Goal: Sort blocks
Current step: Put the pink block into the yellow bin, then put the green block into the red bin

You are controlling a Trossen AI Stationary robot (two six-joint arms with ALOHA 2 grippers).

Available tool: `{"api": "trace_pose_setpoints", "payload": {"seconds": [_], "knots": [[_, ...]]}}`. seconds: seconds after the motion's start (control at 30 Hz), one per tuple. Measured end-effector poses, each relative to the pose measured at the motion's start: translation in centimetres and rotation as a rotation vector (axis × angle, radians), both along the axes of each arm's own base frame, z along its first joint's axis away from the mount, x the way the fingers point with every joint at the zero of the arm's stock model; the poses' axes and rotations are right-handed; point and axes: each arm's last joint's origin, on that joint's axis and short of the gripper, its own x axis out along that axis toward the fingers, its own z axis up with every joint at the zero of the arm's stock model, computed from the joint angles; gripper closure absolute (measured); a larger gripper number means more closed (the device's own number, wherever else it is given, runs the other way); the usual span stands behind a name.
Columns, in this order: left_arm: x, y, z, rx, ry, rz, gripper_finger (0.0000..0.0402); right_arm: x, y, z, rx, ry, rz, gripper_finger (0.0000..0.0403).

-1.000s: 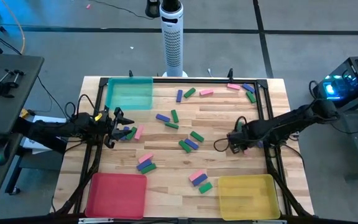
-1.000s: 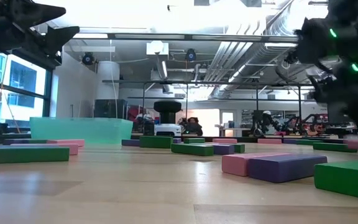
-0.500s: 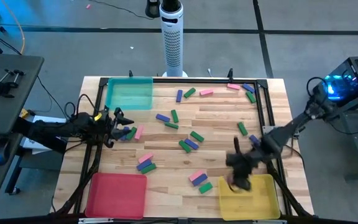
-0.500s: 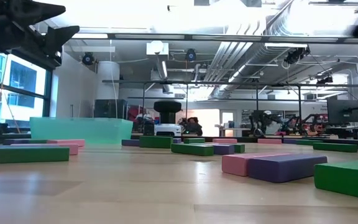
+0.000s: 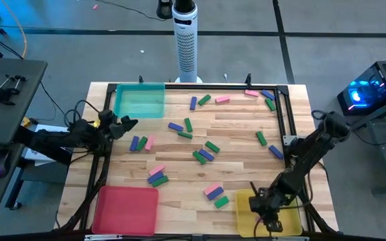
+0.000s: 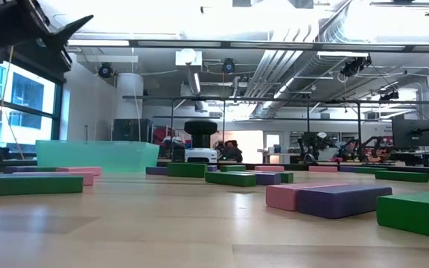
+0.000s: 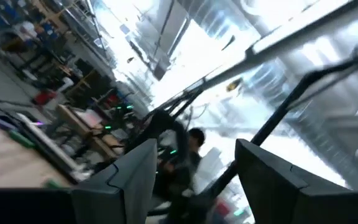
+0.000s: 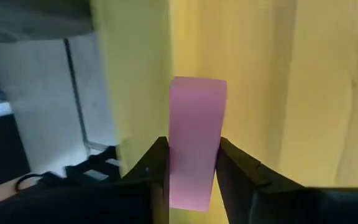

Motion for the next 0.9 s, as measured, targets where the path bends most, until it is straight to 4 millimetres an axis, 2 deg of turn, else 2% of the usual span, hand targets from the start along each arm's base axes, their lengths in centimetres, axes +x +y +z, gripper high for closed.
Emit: {"api": "trace_pose_setpoints", "payload": {"seconds": [0.1, 0.23, 0.37, 0.5, 0.6, 0.7, 0.8, 0.9], "knots": [[0.0, 0.0, 0.0, -0.043, -0.003, -0.018, 0.0197, 0.3, 0.2, -1.3, -0.035, 0.047, -0.030, 0.0294], [0.1, 0.1, -0.3, -0.043, 0.025, 0.014, 0.0197, 0.6, 0.1, -1.5, -0.003, 0.115, -0.038, 0.0247], [0.2, 0.1, -0.5, -0.042, 0.050, 0.012, 0.0197, 0.7, -0.8, -0.1, 0.057, 0.182, -0.098, 0.0220], [0.6, 0.0, -0.8, -0.036, 0.092, 0.006, 0.0197, 0.8, -2.5, 2.8, 0.142, 0.184, -0.201, 0.0216], [1.1, 0.0, -0.6, -0.022, 0.171, 0.007, 0.0200, 1.1, -4.4, 5.3, 0.189, 0.098, -0.311, 0.0216], [2.0, -0.2, 0.6, 0.058, 0.271, 0.000, 0.0209, 1.4, -6.8, 7.4, 0.179, -0.068, -0.459, 0.0216], [3.5, -0.6, 2.3, 0.165, 0.375, -0.013, 0.0221, 1.9, -9.0, 8.9, 0.098, -0.284, -0.637, 0.0215], [5.6, -1.1, 3.9, 0.264, 0.499, -0.028, 0.0233, 2.4, -10.8, 9.7, -0.004, -0.466, -0.713, 0.0215]]}}
